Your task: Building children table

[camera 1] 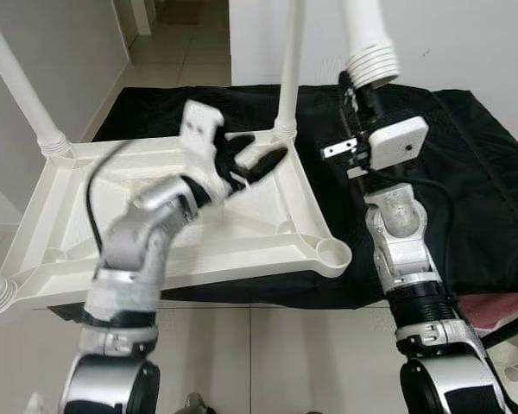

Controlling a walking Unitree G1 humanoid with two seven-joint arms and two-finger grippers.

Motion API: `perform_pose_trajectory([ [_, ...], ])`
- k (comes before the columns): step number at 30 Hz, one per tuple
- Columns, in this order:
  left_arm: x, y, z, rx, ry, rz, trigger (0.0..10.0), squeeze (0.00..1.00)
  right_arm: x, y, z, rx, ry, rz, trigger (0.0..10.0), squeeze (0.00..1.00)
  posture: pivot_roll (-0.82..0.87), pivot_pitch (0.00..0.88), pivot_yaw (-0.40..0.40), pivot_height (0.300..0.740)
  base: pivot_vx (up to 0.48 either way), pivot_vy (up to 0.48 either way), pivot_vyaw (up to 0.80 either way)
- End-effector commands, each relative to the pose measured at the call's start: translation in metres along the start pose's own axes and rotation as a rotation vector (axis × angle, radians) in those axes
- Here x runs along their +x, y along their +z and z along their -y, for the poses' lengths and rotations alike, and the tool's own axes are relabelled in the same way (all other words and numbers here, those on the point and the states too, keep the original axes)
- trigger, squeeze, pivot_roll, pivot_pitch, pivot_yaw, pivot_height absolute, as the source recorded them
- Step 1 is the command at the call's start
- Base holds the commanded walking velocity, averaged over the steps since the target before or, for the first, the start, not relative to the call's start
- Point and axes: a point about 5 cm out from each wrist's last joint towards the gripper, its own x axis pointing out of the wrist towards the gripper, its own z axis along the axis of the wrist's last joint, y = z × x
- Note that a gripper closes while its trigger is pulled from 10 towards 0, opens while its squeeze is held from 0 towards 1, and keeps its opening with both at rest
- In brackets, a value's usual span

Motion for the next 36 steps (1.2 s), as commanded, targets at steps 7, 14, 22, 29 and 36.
perform_pose_trajectory([
  [7,-0.004,0.016,-0.02,-0.243,-0.074,0.006,10.0,0.0,-0.019,-0.002,-0.012,0.001,0.124,-0.043,10.0,0.0,-0.02,0.016,0.02,0.74,0.0,0.0,0.0],
  [14,0.007,0.023,-0.022,-0.414,-0.104,0.032,10.0,0.0,-0.033,-0.008,-0.024,0.036,0.208,-0.102,10.0,0.0,-0.03,0.012,0.021,0.74,0.0,0.0,0.0],
  [22,0.017,0.029,-0.016,-0.493,-0.157,0.048,10.0,0.0,-0.047,-0.01,-0.043,0.072,0.294,-0.145,10.0,0.0,-0.03,0.006,0.022,0.74,0.0,0.0,0.0],
  [29,0.027,0.023,-0.015,-0.499,-0.15,0.01,10.0,0.0,-0.052,-0.01,-0.05,0.075,0.339,-0.156,10.0,0.0,-0.03,0.001,0.027,0.74,0.0,0.0,0.0],
  [36,0.034,0.011,-0.02,-0.473,-0.086,-0.07,10.0,0.0,-0.058,-0.01,-0.054,0.054,0.359,-0.161,10.0,0.0,-0.05,0.0,0.038,0.74,0.0,0.0,0.0],
])
